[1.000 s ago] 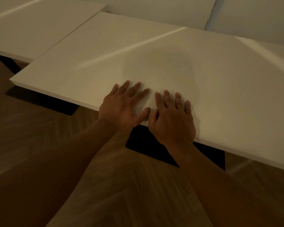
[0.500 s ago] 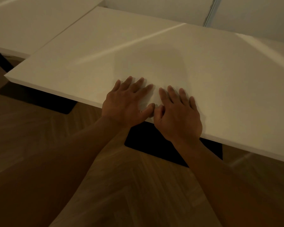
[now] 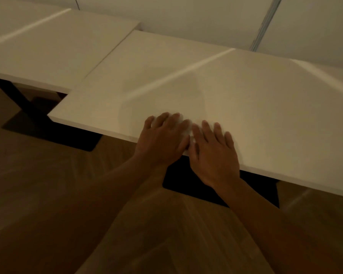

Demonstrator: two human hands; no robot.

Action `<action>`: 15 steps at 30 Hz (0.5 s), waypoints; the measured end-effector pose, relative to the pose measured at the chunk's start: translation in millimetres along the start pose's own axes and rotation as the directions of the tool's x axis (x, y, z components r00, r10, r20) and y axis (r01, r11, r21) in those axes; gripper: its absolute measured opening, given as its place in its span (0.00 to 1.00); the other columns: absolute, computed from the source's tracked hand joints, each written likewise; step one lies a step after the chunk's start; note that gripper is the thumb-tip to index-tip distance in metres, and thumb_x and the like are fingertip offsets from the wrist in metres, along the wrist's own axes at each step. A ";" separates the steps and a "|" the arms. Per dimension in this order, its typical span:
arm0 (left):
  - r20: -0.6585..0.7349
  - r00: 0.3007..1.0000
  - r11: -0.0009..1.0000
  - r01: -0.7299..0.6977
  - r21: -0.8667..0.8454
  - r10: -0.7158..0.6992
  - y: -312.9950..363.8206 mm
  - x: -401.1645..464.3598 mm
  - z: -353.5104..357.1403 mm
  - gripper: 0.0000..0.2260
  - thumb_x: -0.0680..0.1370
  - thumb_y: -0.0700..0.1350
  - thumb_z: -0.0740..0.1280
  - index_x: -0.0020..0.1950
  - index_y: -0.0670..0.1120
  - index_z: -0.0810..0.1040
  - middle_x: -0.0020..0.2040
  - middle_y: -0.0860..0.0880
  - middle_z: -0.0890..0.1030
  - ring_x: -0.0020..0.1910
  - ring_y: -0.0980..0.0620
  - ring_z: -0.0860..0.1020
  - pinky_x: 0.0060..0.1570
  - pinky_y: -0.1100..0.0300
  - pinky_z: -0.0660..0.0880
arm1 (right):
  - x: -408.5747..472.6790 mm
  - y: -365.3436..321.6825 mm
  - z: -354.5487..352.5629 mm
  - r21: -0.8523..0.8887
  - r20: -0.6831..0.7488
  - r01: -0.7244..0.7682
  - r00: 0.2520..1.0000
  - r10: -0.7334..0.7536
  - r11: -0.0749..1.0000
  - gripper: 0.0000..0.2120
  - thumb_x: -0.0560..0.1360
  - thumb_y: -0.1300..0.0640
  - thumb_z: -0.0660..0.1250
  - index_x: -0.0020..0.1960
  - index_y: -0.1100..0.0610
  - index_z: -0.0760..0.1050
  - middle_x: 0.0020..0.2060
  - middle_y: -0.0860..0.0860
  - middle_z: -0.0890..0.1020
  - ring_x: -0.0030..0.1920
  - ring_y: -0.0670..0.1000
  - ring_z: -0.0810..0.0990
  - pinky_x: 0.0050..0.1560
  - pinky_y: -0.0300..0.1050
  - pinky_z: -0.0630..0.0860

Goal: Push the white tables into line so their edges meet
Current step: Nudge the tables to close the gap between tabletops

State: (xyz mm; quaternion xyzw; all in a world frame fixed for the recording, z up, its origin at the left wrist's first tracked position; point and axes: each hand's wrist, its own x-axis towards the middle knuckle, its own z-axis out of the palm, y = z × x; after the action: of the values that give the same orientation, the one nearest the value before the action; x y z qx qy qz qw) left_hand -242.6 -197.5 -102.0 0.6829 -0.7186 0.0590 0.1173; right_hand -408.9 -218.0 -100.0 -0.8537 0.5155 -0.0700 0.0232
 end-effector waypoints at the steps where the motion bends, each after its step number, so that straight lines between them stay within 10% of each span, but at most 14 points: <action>1: 0.000 1.000 1.000 0.007 0.016 -0.007 -19.4 -6.2 -1.9 0.25 0.82 0.62 0.49 0.74 0.52 0.70 0.74 0.47 0.72 0.72 0.43 0.70 0.66 0.41 0.68 | 4.4 -17.2 2.2 0.012 -0.003 0.035 0.999 -0.035 0.999 0.30 0.82 0.43 0.41 0.80 0.50 0.59 0.79 0.55 0.61 0.80 0.61 0.55 0.77 0.63 0.54; 9: 0.071 0.968 0.969 0.233 0.086 -0.239 -158.7 -25.7 -20.5 0.31 0.81 0.65 0.44 0.79 0.53 0.63 0.80 0.47 0.64 0.79 0.43 0.61 0.75 0.40 0.59 | 64.6 -129.8 17.6 0.003 -0.031 0.197 0.980 -0.197 0.980 0.30 0.82 0.42 0.46 0.79 0.55 0.62 0.78 0.57 0.65 0.78 0.62 0.61 0.75 0.63 0.60; 15: 0.124 0.986 0.994 0.109 0.010 -0.109 -203.7 -23.7 -23.5 0.29 0.82 0.63 0.45 0.81 0.54 0.59 0.82 0.49 0.59 0.81 0.45 0.55 0.79 0.44 0.54 | 79.5 -151.7 28.7 -0.010 -0.006 0.090 0.996 -0.090 0.996 0.31 0.82 0.40 0.41 0.80 0.51 0.57 0.79 0.55 0.61 0.80 0.60 0.56 0.77 0.65 0.55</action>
State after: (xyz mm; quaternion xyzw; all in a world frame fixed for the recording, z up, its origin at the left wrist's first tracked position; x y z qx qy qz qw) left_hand -36.8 -181.0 -100.5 0.7237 -0.6860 0.0109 0.0743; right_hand -235.3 -218.3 -103.8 -0.8759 0.4770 -0.0714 0.0142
